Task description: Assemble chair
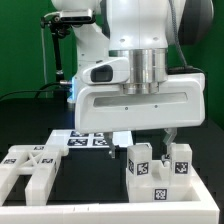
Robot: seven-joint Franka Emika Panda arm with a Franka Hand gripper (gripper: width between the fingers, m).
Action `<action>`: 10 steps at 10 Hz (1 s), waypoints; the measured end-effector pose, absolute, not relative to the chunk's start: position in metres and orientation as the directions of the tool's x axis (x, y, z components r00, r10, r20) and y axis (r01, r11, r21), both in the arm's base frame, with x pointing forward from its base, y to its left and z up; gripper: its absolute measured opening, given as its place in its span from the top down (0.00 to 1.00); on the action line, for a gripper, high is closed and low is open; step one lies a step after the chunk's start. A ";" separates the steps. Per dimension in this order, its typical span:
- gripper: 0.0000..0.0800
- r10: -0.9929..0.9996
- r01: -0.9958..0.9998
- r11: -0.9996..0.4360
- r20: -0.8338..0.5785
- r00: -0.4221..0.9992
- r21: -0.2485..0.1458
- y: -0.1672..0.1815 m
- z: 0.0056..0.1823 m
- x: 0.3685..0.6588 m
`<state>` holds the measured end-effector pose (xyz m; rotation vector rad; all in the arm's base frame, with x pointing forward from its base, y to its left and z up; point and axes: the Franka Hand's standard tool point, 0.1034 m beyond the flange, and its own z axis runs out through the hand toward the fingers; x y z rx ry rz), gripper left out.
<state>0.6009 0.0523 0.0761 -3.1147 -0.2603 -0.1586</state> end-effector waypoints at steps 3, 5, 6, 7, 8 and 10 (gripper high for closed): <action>0.44 0.197 0.197 -0.980 0.100 0.975 0.004 0.051 0.076 0.601; 0.65 0.191 0.191 -0.982 0.100 0.977 0.003 0.050 0.075 0.601; 0.64 0.169 0.170 -0.985 0.100 0.981 0.001 0.050 0.075 0.601; 0.64 0.156 0.157 -0.988 0.100 0.983 0.000 0.050 0.075 0.601; 0.64 0.089 0.090 -0.996 0.100 0.991 -0.009 0.050 0.075 0.601; 0.64 -0.143 -0.139 -0.989 0.095 0.985 -0.041 0.050 0.076 0.601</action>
Offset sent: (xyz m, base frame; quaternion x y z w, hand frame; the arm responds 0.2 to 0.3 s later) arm 0.0000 0.0000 0.0000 0.0000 0.0000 0.0000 1.0000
